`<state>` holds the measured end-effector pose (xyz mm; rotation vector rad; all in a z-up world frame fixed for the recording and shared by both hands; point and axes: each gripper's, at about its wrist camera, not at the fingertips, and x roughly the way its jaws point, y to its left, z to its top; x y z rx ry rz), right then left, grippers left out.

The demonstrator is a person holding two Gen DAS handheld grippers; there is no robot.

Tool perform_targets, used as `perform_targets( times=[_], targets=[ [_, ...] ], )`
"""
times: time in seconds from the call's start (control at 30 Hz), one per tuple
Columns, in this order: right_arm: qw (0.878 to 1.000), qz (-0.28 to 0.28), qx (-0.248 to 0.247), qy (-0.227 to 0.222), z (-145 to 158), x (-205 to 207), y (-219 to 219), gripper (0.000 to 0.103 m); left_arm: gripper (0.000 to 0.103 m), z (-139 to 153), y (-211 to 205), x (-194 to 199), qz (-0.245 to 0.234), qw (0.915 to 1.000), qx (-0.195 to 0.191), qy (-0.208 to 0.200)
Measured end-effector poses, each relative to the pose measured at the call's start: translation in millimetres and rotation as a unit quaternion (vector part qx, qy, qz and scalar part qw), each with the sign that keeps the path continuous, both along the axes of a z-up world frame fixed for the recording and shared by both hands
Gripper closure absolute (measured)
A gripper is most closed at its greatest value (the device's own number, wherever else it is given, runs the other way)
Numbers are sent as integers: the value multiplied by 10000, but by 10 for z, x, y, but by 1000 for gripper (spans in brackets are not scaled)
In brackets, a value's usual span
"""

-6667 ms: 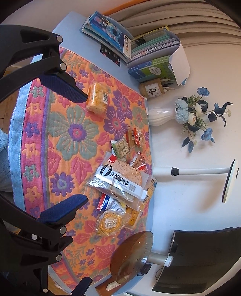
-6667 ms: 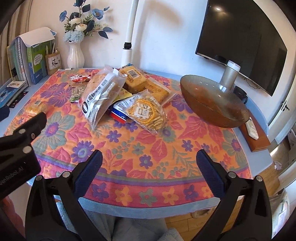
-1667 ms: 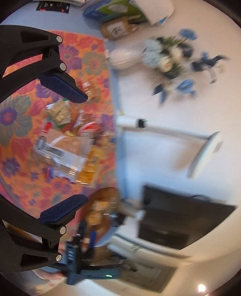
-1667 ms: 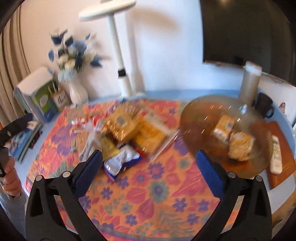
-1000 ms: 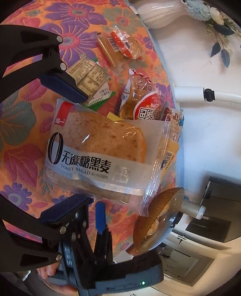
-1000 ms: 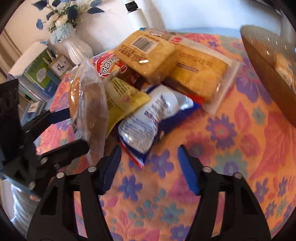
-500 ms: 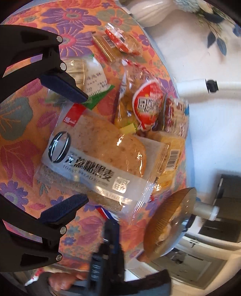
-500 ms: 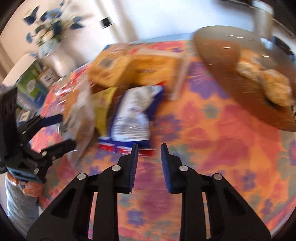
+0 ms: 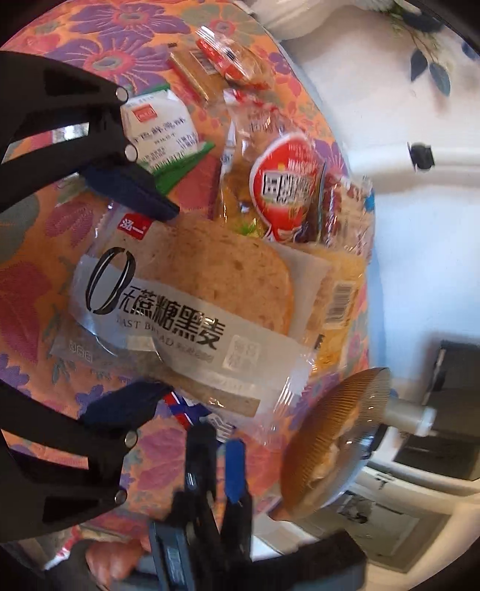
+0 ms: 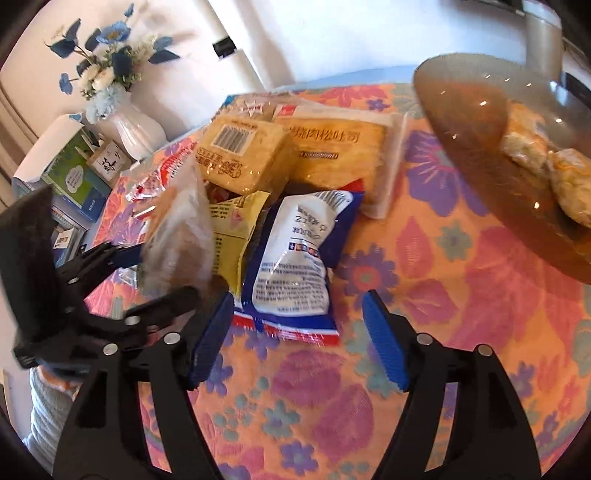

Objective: Organize snacks

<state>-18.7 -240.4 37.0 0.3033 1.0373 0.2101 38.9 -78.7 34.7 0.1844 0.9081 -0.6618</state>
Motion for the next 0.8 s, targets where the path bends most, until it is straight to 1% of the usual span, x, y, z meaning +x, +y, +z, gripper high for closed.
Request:
perform_targets(
  times=[0.03,0.1,0.13,0.17,0.2,0.23,0.27,0.3,0.37,0.43,0.5,0.57,0.63,0.7,0.73,0.8],
  targets=[
    [10000,18,50,41,-36,37,21,30,24,38,70,-16,86,9999,-127,0],
    [9999,76,108,107,-104,81,79,30,24,133,269,-46,225,9976,-648,97],
    [9999,93,68,116,-118,73,99,30,24,200,393,-73,283,9948,-966,166],
    [9999,99,-61,46,-110,67,139,37,24,272,499,-119,364,9928,-1131,149],
    [9998,134,-120,14,-94,52,167,42,24,329,568,-165,442,9924,-1144,89],
    [9998,117,-177,-3,-82,24,174,44,24,388,633,-227,523,9925,-1107,16],
    [9997,99,-214,-17,-68,7,177,48,24,456,723,-307,618,9926,-1044,-30],
    [9997,93,-231,-59,-43,-40,164,50,24,486,781,-358,677,9926,-1009,-46],
    [9992,77,-388,-104,-18,-152,121,51,24,534,908,-487,823,9929,-857,-53],
    [9986,88,-513,-116,-5,-297,63,51,24,514,999,-572,995,9931,-621,43],
    [9986,182,-474,-128,29,-453,-29,50,24,430,1070,-638,1052,9929,-487,248],
    [9982,197,-555,-143,65,-542,-117,50,24,314,1074,-685,1106,9923,-396,400],
    [9975,173,-683,-60,79,-579,-222,50,25,219,1015,-727,1086,9921,-381,493],
    [9982,144,-582,41,83,-602,-374,50,25,158,945,-773,1044,9921,-402,573],
    [9983,72,-568,64,86,-608,-436,50,23,128,871,-785,960,9923,-428,660],
    [9988,-104,-467,133,81,-631,-604,49,19,85,780,-851,482,9914,-626,1044]
  ],
)
